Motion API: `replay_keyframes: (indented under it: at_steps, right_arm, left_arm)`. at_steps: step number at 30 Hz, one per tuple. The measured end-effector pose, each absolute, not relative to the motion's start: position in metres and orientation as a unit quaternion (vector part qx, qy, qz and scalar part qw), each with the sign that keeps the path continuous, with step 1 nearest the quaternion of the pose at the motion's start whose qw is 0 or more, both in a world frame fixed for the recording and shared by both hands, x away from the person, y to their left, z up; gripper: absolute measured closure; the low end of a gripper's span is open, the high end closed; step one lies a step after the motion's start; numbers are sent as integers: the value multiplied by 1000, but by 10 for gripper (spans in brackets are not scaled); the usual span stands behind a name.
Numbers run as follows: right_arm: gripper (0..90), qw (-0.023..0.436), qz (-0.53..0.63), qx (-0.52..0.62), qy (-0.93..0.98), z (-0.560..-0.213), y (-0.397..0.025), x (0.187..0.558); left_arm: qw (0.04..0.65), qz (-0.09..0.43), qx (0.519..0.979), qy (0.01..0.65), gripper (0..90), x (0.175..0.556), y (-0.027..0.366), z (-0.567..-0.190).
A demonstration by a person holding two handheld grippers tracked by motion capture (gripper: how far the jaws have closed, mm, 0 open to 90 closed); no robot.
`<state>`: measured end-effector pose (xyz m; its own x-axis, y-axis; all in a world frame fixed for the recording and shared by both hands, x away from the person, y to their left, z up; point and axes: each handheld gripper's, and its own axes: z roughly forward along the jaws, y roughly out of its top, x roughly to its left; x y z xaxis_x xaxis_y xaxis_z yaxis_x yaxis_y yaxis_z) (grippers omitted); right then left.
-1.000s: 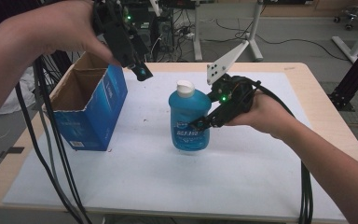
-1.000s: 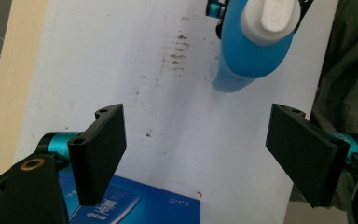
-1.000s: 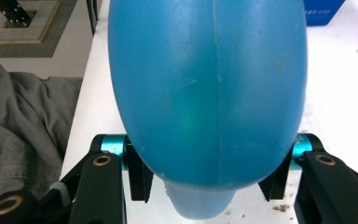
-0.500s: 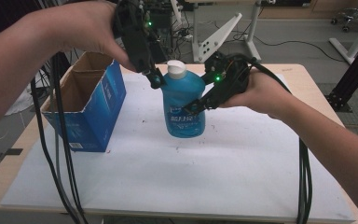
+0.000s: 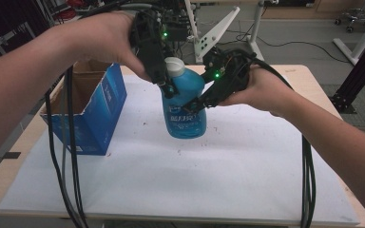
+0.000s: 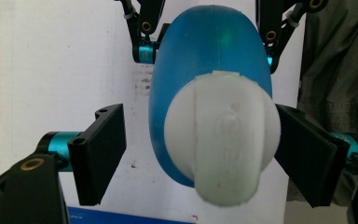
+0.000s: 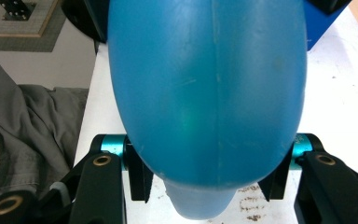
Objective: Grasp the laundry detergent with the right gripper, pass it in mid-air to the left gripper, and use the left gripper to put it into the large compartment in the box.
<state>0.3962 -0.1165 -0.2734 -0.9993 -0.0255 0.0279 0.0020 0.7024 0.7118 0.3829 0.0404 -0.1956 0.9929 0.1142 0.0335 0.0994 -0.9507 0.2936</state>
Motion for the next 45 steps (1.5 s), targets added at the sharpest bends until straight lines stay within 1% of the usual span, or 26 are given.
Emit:
replay_keyframes:
  at_steps: [12, 13, 17, 18, 19, 32, 33, 39, 45]
  right_arm:
    - [476, 34, -395, 0, -918, -272, -118, 397]
    - [476, 34, -394, -1, -919, -272, -118, 398]
    - [476, 35, -394, -5, -919, -272, -117, 398]
    - [476, 37, -394, -5, -918, -272, -117, 398]
    - [476, 38, -394, -5, -918, -272, -117, 397]
    - [476, 34, -397, -9, -917, -270, -119, 397]
    - [476, 32, -396, -5, -918, -270, -119, 397]
    - [476, 30, -396, -4, -918, -270, -120, 398]
    - [476, 31, -398, -9, -917, -270, -120, 397]
  left_arm:
    - [145, 39, 987, 48, 209, 383, 36, -199]
    - [146, 40, 987, 49, 226, 383, 36, -199]
    - [147, 39, 987, 52, 232, 382, 35, -200]
    - [145, 38, 987, 51, 257, 383, 35, -200]
    - [142, 39, 988, 48, 258, 383, 35, -199]
    - [141, 39, 988, 49, 279, 382, 33, -200]
    - [140, 37, 988, 48, 293, 382, 33, -201]
    - [139, 37, 988, 47, 293, 382, 32, -201]
    - [138, 34, 989, 46, 323, 382, 31, -201]
